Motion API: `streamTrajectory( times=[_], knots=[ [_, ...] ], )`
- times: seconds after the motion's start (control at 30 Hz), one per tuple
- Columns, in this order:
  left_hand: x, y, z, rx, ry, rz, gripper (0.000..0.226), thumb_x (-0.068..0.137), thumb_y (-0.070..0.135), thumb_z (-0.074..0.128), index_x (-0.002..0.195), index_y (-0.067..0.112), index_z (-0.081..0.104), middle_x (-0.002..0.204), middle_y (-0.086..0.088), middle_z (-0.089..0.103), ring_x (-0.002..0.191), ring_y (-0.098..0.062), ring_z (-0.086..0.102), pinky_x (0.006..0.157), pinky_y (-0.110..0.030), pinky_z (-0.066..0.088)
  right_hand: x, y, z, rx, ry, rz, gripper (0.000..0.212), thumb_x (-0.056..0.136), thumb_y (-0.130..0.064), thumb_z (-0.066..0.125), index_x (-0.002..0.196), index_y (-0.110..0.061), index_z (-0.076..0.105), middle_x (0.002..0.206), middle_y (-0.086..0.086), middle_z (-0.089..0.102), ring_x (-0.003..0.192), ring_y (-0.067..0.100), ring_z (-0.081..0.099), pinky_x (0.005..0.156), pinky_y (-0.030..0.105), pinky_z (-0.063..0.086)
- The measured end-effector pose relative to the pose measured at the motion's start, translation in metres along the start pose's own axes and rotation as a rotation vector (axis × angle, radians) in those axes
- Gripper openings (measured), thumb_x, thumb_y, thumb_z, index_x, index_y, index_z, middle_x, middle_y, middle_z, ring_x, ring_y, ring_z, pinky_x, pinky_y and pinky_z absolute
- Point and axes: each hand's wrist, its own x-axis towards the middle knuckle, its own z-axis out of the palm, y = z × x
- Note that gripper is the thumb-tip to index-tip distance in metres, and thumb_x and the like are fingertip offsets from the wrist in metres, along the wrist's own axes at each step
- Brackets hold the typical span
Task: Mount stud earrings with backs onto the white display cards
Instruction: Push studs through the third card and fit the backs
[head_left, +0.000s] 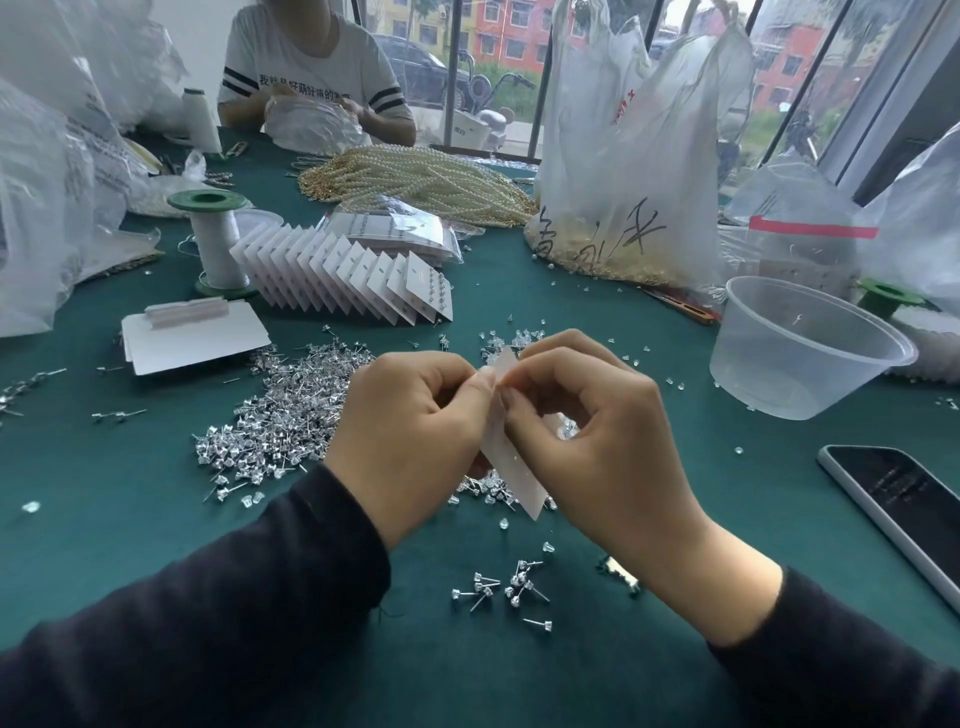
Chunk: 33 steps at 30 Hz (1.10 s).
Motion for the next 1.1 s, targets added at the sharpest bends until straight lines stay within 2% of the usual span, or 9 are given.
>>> streamTrajectory(
  times=[0.13,0.2,0.27,0.37,0.53,0.73,0.87,1.0,1.1],
  knots=[
    [0.005,0.005,-0.005,-0.252,-0.134,-0.053,0.046,0.084,0.041,0.053,0.064,0.002,0.065,0.056,-0.016,0.065,0.047,-0.024,0.061,0.044,-0.029,0.051,0.005,0.001,-0.004,-0.007,0.049,-0.018,0.007,0.077,0.001,0.062,0.074,-0.004,0.065,0.078,0.003,0.061,0.07,0.013,0.059,0.066,0.029,0.051],
    [0.008,0.007,-0.008,-0.28,-0.214,-0.078,0.037,0.079,0.041,0.05,0.074,0.01,0.07,0.065,-0.009,0.069,0.055,-0.021,0.062,0.049,-0.029,0.052,0.01,0.004,-0.01,0.027,0.09,0.011,0.008,0.079,-0.004,0.06,0.077,-0.011,0.063,0.08,-0.001,0.06,0.073,0.01,0.058,0.067,0.025,0.05],
    [0.011,0.001,-0.013,-0.004,-0.204,0.027,0.018,0.081,0.034,0.059,0.088,0.021,0.069,0.067,0.001,0.068,0.056,-0.008,0.06,0.053,-0.019,0.05,0.015,0.006,-0.019,0.102,0.11,0.086,0.01,0.082,-0.009,0.059,0.079,-0.018,0.06,0.08,-0.003,0.059,0.072,0.006,0.056,0.065,0.02,0.045],
    [0.014,-0.008,-0.017,0.546,-0.237,0.195,0.027,0.077,0.035,0.065,0.103,0.026,0.067,0.08,0.013,0.06,0.067,0.002,0.051,0.064,-0.013,0.039,0.023,0.01,-0.031,0.33,0.172,0.282,0.017,0.086,-0.005,0.06,0.077,-0.019,0.061,0.073,-0.009,0.061,0.068,0.003,0.056,0.066,0.016,0.046],
    [0.012,-0.015,-0.01,0.681,-0.406,0.136,0.033,0.075,0.04,0.068,0.104,0.025,0.067,0.097,0.004,0.056,0.093,-0.012,0.051,0.089,-0.025,0.039,0.031,0.012,-0.046,0.758,0.122,0.615,0.009,0.082,-0.003,0.059,0.079,-0.011,0.061,0.075,0.005,0.065,0.082,0.022,0.064,0.071,0.033,0.054],
    [0.013,-0.02,-0.008,0.639,-0.274,0.195,0.004,0.076,0.023,0.069,0.079,0.021,0.072,0.08,0.005,0.064,0.065,0.001,0.046,0.068,-0.02,0.03,0.025,0.007,-0.058,0.892,-0.027,0.731,0.024,0.064,-0.012,0.06,0.087,-0.006,0.063,0.081,0.012,0.071,0.081,0.026,0.069,0.077,0.042,0.055],
    [0.017,-0.021,-0.01,0.597,-0.184,0.214,0.004,0.075,0.02,0.071,0.075,0.019,0.074,0.069,0.008,0.064,0.061,-0.001,0.051,0.064,-0.019,0.034,0.018,0.008,-0.056,0.913,-0.094,0.839,0.037,0.063,-0.012,0.059,0.099,0.0,0.062,0.087,0.019,0.07,0.076,0.025,0.07,0.068,0.038,0.059],
    [0.02,-0.021,-0.011,0.524,-0.119,0.162,0.007,0.074,0.024,0.072,0.069,0.019,0.073,0.058,0.014,0.06,0.052,0.001,0.053,0.054,-0.003,0.035,0.016,0.011,-0.052,0.977,-0.117,0.965,0.042,0.061,-0.015,0.059,0.1,0.0,0.063,0.089,0.019,0.068,0.073,0.024,0.07,0.068,0.037,0.058],
    [0.021,-0.022,-0.011,0.424,-0.111,0.104,0.017,0.075,0.028,0.07,0.06,0.024,0.064,0.049,0.013,0.055,0.046,0.003,0.05,0.046,-0.008,0.036,0.015,0.013,-0.052,1.034,-0.159,1.011,0.043,0.06,-0.018,0.06,0.099,-0.001,0.065,0.089,0.018,0.07,0.074,0.024,0.069,0.071,0.038,0.057]
  ],
)
